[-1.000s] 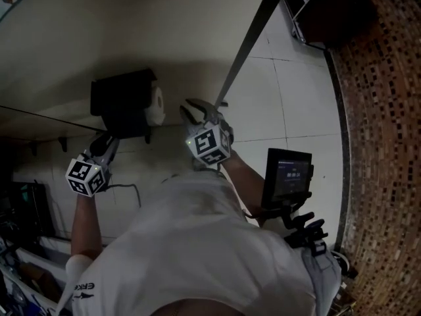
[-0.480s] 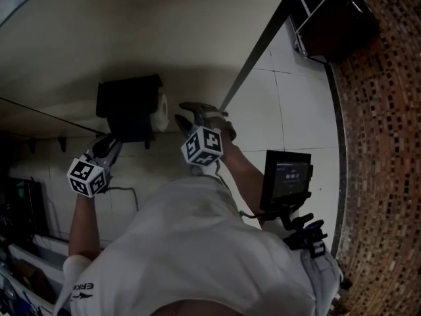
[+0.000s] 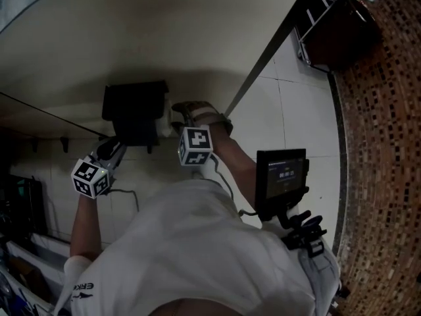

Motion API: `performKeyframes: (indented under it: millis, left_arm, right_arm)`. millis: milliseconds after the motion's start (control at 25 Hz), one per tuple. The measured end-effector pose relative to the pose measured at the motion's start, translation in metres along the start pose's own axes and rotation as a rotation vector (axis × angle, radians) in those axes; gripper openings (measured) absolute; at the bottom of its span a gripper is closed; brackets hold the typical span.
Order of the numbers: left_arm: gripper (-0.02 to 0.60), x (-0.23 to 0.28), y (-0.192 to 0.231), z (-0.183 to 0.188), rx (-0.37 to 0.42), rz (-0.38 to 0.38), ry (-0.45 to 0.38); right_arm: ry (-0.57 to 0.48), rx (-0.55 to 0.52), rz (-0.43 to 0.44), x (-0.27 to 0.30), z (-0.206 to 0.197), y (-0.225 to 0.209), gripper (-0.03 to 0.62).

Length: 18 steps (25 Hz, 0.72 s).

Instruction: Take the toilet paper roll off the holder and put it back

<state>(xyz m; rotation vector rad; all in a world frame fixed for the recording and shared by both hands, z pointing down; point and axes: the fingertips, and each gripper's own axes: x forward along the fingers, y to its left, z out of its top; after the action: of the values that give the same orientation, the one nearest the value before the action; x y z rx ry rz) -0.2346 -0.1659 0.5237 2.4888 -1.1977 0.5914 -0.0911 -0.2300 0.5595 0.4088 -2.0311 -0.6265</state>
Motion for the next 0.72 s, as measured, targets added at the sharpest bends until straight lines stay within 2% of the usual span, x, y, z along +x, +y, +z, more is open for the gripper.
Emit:
performKeyframes:
  millis: [240,720]
  left_arm:
    - [0.095,-0.001,0.005,-0.003,-0.003,-0.005,-0.002]
    - [0.095,-0.009,0.011,-0.008,-0.008,-0.01,0.005]
  right_arm:
    - [-0.006,-0.027,0.011,0.01,0.011,0.0,0.233]
    - [-0.06,-0.008,0.017,0.027,0.036,0.003,0.233]
